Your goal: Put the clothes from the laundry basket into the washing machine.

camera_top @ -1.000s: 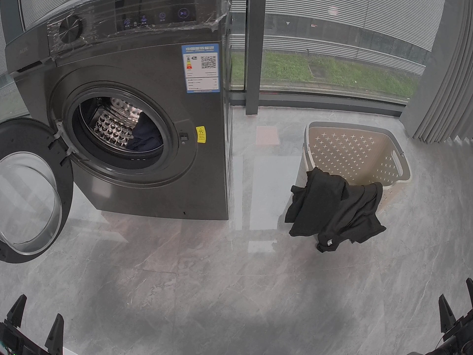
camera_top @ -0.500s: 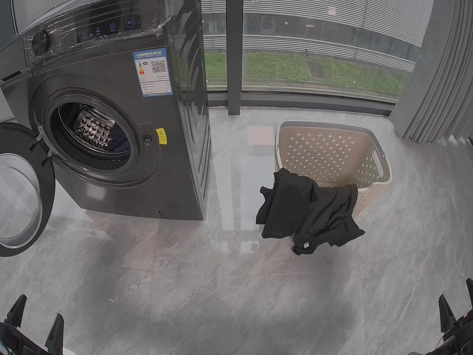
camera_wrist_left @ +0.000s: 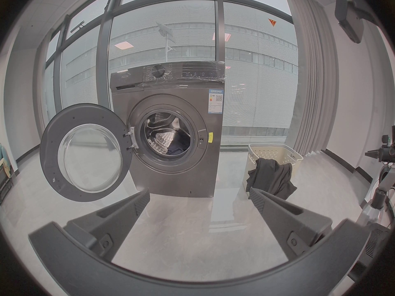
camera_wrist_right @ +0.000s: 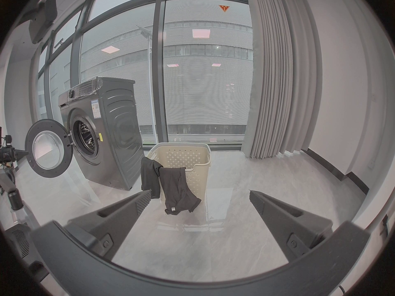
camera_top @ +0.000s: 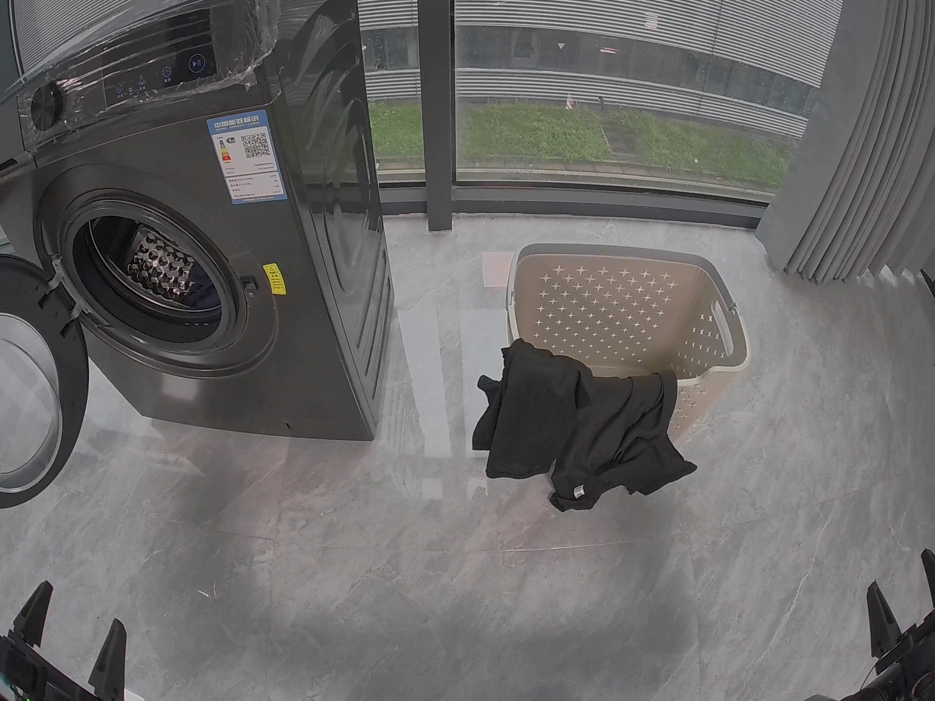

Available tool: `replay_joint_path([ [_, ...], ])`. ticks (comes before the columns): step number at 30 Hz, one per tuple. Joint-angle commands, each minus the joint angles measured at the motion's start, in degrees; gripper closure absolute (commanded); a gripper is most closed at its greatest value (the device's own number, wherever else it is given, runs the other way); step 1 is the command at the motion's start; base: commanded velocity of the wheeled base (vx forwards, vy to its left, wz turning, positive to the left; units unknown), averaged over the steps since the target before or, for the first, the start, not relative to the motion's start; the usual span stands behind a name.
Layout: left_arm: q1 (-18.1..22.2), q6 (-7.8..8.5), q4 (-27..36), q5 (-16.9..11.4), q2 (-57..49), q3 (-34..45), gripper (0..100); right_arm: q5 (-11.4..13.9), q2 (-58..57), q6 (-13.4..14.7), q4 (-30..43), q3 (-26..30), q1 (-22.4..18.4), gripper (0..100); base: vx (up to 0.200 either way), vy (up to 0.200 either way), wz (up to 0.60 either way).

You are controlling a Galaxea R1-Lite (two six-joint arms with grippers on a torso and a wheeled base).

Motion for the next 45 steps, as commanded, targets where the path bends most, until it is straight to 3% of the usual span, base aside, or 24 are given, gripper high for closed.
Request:
replay_joint_path([
  [1,0.0,-0.04,0.0,-0.1,-0.8,0.9,0,0.0,-0.8,0.1,0.0,0.8,0.1,0,0.000,-0.200,0.00],
  [17,0.0,0.05,0.0,-0.1,-0.8,0.9,0,0.0,-0.8,0.0,0.0,0.9,0.0,0,0.000,-0.200,0.00],
  [34,0.0,0.05,0.0,-0.1,-0.8,0.9,0,-0.2,-0.8,0.7,-0.4,1.0,-0.1,0,0.000,0.000,0.00],
  [38,0.0,0.22,0.0,-0.2,-0.8,0.9,0,0.0,1.5,0.2,-4.3,-13.1,-0.7,0,0.000,0.000,0.00],
  [41,0.0,0.22,0.0,-0.2,-0.8,0.9,0,0.1,7.0,-0.1,-1.8,-18.2,-0.6,0,0.000,0.000,0.00],
  [45,0.0,-0.13,0.0,-0.1,-0.8,0.9,0,6.7,19.3,0.5,1.0,-18.6,0.0,0,0.000,0.000,0.00],
])
